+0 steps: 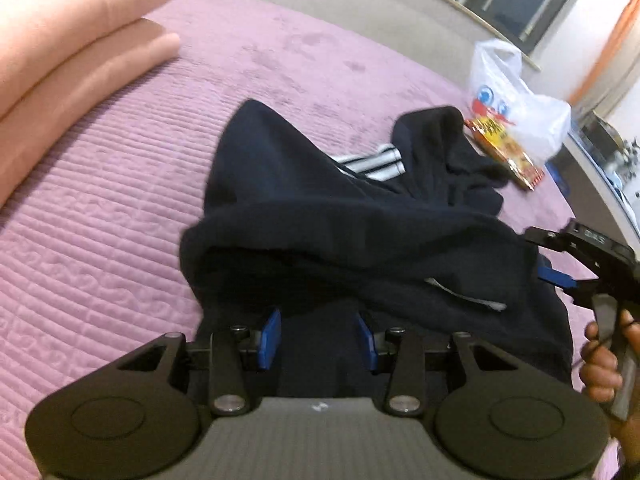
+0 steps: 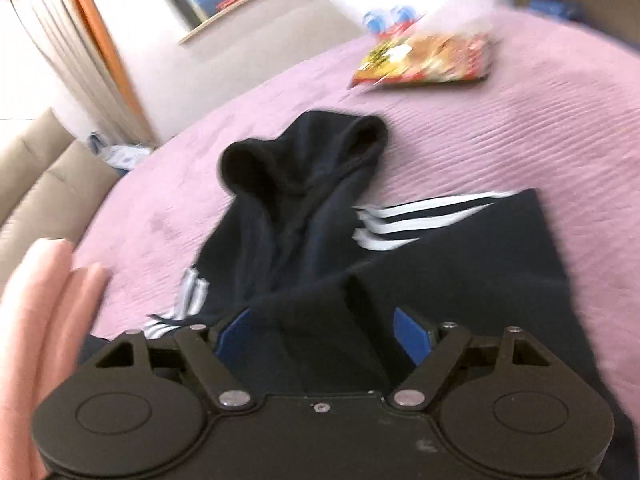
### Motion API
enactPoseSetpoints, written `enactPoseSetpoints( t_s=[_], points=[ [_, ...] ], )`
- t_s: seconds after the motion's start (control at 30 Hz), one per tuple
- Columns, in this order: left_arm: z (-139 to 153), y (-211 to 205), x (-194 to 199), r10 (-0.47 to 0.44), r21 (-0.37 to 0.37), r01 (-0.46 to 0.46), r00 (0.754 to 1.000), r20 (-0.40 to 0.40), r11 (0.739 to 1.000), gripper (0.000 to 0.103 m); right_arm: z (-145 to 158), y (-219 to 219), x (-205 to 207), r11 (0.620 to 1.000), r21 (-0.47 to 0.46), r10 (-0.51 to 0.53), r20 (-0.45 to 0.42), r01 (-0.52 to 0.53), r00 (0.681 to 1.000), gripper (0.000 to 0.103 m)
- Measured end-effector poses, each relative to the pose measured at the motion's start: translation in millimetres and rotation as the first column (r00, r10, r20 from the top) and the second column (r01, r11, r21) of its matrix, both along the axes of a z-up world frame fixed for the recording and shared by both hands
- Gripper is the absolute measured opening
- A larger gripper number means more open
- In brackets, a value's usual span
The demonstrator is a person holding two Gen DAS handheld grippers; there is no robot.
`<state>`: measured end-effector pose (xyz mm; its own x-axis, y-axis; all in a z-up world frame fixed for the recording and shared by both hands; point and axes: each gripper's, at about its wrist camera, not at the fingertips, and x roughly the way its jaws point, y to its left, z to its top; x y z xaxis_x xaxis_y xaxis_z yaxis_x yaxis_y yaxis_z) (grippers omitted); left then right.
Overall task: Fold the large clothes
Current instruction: 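Grasp the hoodie hem with both tools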
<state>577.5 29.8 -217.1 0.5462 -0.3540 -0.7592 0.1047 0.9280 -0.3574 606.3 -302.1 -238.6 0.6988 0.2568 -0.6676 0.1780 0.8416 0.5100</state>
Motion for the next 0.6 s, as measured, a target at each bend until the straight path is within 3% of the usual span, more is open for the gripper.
enactPoseSetpoints(
  t_s=[0.03, 0.1, 0.2, 0.23, 0.3, 0.37, 0.4, 0.43, 0.47, 0.53, 0.6],
  points=[
    [0, 0, 4, 0.006, 0.002, -0.006, 1.0, 0.002, 1.0, 0.043, 2, 3, 9, 0.999, 0.017, 0.044, -0.008, -0.043, 0.999, 0.014],
    [-1, -2, 8, 0.011, -0.004, -0.011, 1.0, 0.01, 1.0, 0.043, 27, 10, 8, 0.994, -0.003, 0.112, 0.095, -0.112, 0.989, 0.013],
    [4, -3, 5, 0.016, -0.019, -0.016, 0.999, 0.036, 1.0, 0.043, 79, 11, -21, 0.976, -0.104, 0.216, 0.31, -0.193, 0.926, 0.013],
    [7, -4, 5, 0.018, -0.022, -0.017, 0.999, 0.046, 1.0, 0.043, 92, 7, -36, 0.971, -0.127, 0.234, 0.355, -0.201, 0.905, 0.013],
    [9, -6, 8, 0.022, -0.026, -0.02, 0.998, 0.063, 0.999, 0.043, 100, -3, -63, 0.953, -0.235, 0.27, 0.355, -0.194, 0.895, 0.013],
    [13, -4, 8, 0.028, -0.031, -0.025, 0.997, 0.075, 0.999, 0.043, 88, -10, -85, 0.908, -0.36, 0.317, 0.253, -0.216, 0.914, 0.034],
    [14, -2, 9, 0.029, -0.036, -0.026, 0.997, 0.078, 0.999, 0.043, 71, -19, -97, 0.886, -0.384, 0.332, 0.136, -0.259, 0.934, 0.067],
    [15, 0, 10, 0.028, -0.04, -0.025, 0.996, 0.079, 0.999, 0.043, 57, -26, -105, 0.882, -0.383, 0.32, 0.057, -0.276, 0.946, 0.08],
    [17, 1, 11, 0.029, -0.041, -0.026, 0.996, 0.082, 0.999, 0.043, 38, -39, -119, 0.89, -0.369, 0.278, -0.031, -0.269, 0.96, 0.078],
    [20, 5, 13, 0.028, -0.026, -0.025, 0.994, 0.101, 0.999, 0.043, 13, -64, -138, 0.936, -0.282, 0.18, -0.126, -0.209, 0.976, 0.077],
    [22, 6, 21, 0.025, 0.0, -0.025, 0.992, 0.121, 1.0, 0.043, 1, -78, -150, 0.973, -0.196, 0.09, -0.149, -0.119, 0.985, 0.078]
  ],
)
